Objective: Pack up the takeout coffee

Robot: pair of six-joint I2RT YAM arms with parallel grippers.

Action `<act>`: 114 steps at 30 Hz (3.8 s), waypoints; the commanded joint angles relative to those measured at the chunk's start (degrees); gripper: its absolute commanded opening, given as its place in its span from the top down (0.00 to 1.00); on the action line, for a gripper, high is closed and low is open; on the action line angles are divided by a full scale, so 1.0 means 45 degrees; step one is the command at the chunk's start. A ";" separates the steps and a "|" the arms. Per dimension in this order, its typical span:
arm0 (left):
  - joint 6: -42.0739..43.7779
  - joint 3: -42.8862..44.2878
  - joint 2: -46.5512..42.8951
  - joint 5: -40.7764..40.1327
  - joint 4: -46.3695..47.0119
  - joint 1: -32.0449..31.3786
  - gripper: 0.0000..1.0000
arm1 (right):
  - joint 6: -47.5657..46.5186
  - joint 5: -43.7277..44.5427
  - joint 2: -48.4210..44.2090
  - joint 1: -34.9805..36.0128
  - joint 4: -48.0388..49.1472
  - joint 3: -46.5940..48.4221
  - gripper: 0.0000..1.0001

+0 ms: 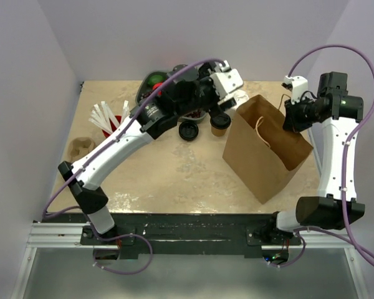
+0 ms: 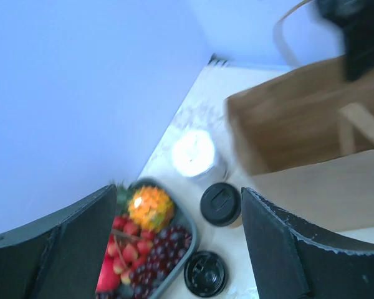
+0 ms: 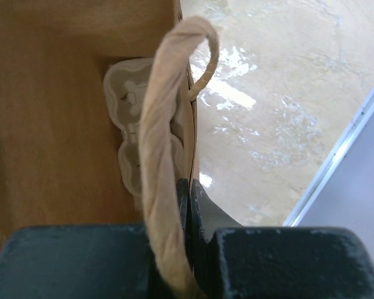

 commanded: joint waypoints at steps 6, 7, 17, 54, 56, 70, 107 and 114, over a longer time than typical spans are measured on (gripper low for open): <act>-0.1713 0.0766 0.2589 0.2112 -0.0559 0.2126 0.18 | -0.0742 0.0583 0.0346 -0.0396 -0.0293 0.0395 1.00; -0.1615 0.1181 0.3385 0.2599 -0.0969 0.2204 0.19 | -0.0683 0.0602 0.0386 -0.0415 -0.0273 0.0434 1.00; -0.1941 0.3252 0.6203 0.2430 -0.2184 0.2809 0.17 | -0.0156 0.0544 0.0796 -0.0416 -0.0546 0.1001 1.00; -0.7004 0.3763 0.9155 0.2331 -0.0446 0.3045 0.12 | 0.0782 0.0544 0.1187 -0.0415 -0.0820 0.1255 1.00; -0.7004 0.3744 0.9194 0.2292 -0.0445 0.3045 0.13 | 0.0782 0.0524 0.1226 -0.0435 -0.0820 0.1274 1.00; -0.6204 0.2612 0.7790 0.2233 -0.0914 0.3045 0.47 | 0.0704 0.0251 0.1382 -0.0435 -0.0761 0.1274 1.00; -0.3019 -1.1783 -0.2485 0.6022 0.2718 0.2869 0.52 | 0.0665 -0.0726 0.0933 -0.0415 -0.0703 0.1626 1.00; -0.3468 -1.1805 -0.2486 0.5262 0.2251 0.2635 0.37 | 0.0685 -0.0726 0.0855 -0.0415 -0.0703 0.1568 1.00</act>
